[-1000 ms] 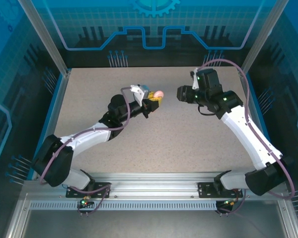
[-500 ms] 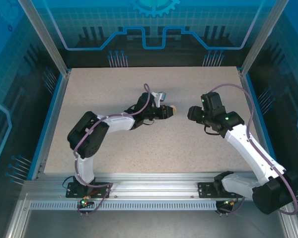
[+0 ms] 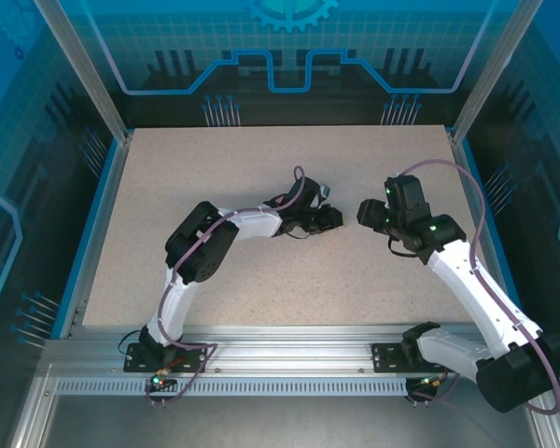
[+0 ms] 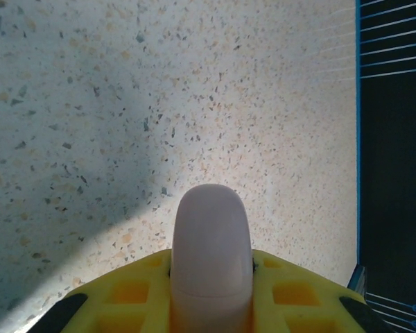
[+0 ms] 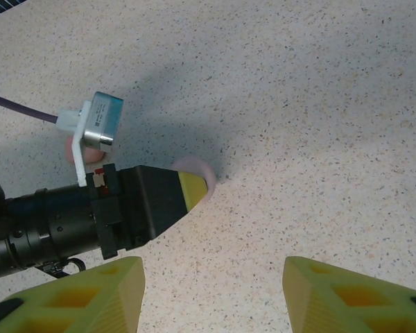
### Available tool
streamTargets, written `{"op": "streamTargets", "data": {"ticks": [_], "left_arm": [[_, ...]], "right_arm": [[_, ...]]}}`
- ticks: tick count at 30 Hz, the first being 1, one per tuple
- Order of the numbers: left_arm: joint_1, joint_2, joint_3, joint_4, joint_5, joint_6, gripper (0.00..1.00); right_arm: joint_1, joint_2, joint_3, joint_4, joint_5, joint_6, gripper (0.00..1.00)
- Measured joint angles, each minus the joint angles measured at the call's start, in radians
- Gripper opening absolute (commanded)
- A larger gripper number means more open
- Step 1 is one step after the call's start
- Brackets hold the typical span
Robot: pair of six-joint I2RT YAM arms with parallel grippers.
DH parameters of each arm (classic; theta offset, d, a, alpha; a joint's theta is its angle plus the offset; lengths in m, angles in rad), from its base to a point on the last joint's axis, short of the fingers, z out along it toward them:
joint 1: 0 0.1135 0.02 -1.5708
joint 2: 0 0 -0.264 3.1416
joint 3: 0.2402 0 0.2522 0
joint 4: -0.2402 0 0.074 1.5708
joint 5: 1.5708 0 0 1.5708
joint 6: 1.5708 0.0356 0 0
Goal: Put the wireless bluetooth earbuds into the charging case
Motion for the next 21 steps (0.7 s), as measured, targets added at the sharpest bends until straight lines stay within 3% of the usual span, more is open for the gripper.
{"op": "streamTargets", "data": {"ticks": [9, 18, 21], "left_arm": [[-0.002, 0.035, 0.063, -0.148, -0.013, 0.014, 0.38], [-0.002, 0.041, 0.085, -0.192, -0.024, 0.038, 0.53], [-0.007, 0.035, 0.089, -0.199, -0.036, 0.060, 0.69]], "right_arm": [[0.000, -0.008, -0.008, 0.005, -0.017, 0.000, 0.56], [0.000, -0.023, -0.007, 0.005, -0.021, 0.000, 0.56], [0.000, -0.028, -0.007, 0.005, -0.021, 0.000, 0.56]]}}
